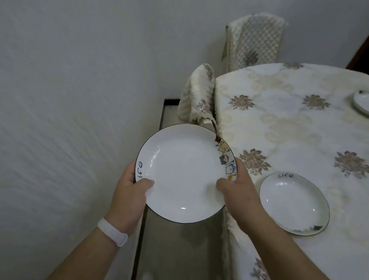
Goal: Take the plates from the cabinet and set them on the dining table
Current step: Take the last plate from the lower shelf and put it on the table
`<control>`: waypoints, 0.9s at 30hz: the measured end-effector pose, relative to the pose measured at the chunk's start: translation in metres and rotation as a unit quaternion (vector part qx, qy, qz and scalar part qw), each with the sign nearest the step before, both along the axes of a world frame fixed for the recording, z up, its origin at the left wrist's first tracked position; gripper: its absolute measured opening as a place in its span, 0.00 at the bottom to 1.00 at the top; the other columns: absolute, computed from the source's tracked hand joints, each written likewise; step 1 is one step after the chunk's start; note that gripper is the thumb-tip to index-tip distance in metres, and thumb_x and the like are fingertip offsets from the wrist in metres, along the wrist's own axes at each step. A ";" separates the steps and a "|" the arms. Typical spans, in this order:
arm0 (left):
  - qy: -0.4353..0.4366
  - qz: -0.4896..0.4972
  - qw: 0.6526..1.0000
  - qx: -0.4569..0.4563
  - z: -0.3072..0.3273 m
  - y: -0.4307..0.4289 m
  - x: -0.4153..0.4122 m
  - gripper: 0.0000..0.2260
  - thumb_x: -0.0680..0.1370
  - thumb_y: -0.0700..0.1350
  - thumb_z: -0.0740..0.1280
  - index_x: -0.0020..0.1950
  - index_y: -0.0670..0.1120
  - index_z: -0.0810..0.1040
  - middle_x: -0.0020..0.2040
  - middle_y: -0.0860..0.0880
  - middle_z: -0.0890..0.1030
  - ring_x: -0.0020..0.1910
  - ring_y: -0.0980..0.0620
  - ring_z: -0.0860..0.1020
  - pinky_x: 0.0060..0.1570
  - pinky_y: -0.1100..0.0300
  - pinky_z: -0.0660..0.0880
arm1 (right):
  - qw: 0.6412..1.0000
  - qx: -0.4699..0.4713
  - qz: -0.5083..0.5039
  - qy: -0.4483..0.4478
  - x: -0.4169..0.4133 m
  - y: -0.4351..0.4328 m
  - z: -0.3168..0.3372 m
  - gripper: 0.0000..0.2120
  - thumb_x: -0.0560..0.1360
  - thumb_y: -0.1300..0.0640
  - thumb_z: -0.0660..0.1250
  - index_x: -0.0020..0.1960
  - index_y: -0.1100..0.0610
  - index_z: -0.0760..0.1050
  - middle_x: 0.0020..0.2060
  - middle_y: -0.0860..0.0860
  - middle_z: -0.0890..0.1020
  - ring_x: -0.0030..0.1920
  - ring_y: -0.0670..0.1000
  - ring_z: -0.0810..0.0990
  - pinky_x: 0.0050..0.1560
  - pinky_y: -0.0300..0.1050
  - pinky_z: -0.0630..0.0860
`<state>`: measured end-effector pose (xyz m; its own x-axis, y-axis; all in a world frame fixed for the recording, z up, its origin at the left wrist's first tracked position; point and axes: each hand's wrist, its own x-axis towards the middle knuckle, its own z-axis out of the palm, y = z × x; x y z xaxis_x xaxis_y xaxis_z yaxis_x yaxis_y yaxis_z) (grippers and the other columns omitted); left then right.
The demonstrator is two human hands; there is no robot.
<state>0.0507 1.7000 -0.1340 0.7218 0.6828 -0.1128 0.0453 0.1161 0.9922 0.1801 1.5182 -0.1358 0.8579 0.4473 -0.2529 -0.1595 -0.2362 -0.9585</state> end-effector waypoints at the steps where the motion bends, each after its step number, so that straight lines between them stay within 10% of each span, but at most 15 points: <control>1: 0.004 -0.011 1.000 0.000 0.000 0.006 0.012 0.23 0.67 0.36 0.63 0.53 0.60 0.81 0.49 0.52 0.85 0.45 0.54 0.83 0.38 0.63 0.78 | 1.000 -0.004 -0.014 -0.004 0.007 0.003 -0.001 0.24 0.71 0.64 0.61 0.57 0.37 0.69 0.39 0.34 0.82 0.38 0.38 0.80 0.37 0.37 0.75; 10: 0.006 -0.121 0.993 0.005 -0.005 0.090 0.122 0.23 0.67 0.37 0.63 0.53 0.61 0.81 0.47 0.54 0.85 0.43 0.55 0.83 0.37 0.63 0.77 | 0.994 -0.032 -0.104 -0.027 0.079 0.067 0.004 0.33 0.72 0.63 0.62 0.42 0.19 0.65 0.38 0.22 0.76 0.38 0.28 0.75 0.30 0.30 0.72; 14: 0.016 -0.168 0.986 -0.006 -0.004 0.143 0.177 0.22 0.67 0.38 0.62 0.51 0.63 0.82 0.47 0.55 0.85 0.43 0.55 0.83 0.37 0.63 0.78 | 0.985 -0.055 -0.163 -0.015 0.110 0.114 -0.002 0.22 0.71 0.58 0.63 0.53 0.30 0.67 0.40 0.28 0.79 0.40 0.34 0.79 0.31 0.29 0.71; 18: 0.013 -0.220 0.975 -0.017 0.001 0.191 0.227 0.24 0.67 0.37 0.61 0.52 0.63 0.81 0.47 0.54 0.85 0.44 0.54 0.83 0.38 0.62 0.78 | 0.980 -0.059 -0.189 -0.004 0.142 0.158 -0.003 0.25 0.64 0.53 0.62 0.48 0.22 0.65 0.44 0.37 0.81 0.47 0.45 0.79 0.42 0.44 0.76; 27: 0.028 -0.330 0.944 -0.016 0.011 0.213 0.337 0.25 0.69 0.35 0.62 0.54 0.64 0.80 0.47 0.54 0.85 0.39 0.53 0.83 0.28 0.62 0.76 | 0.955 -0.055 -0.292 0.000 0.192 0.170 -0.003 0.24 0.64 0.55 0.60 0.55 0.33 0.68 0.44 0.36 0.81 0.45 0.42 0.80 0.40 0.41 0.75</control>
<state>0.3879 1.9129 -0.1233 0.9809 0.0833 -0.1755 0.1696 0.0738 0.9827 0.3717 1.6882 -0.1387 0.9526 -0.1375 -0.2715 -0.2956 -0.2053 -0.9330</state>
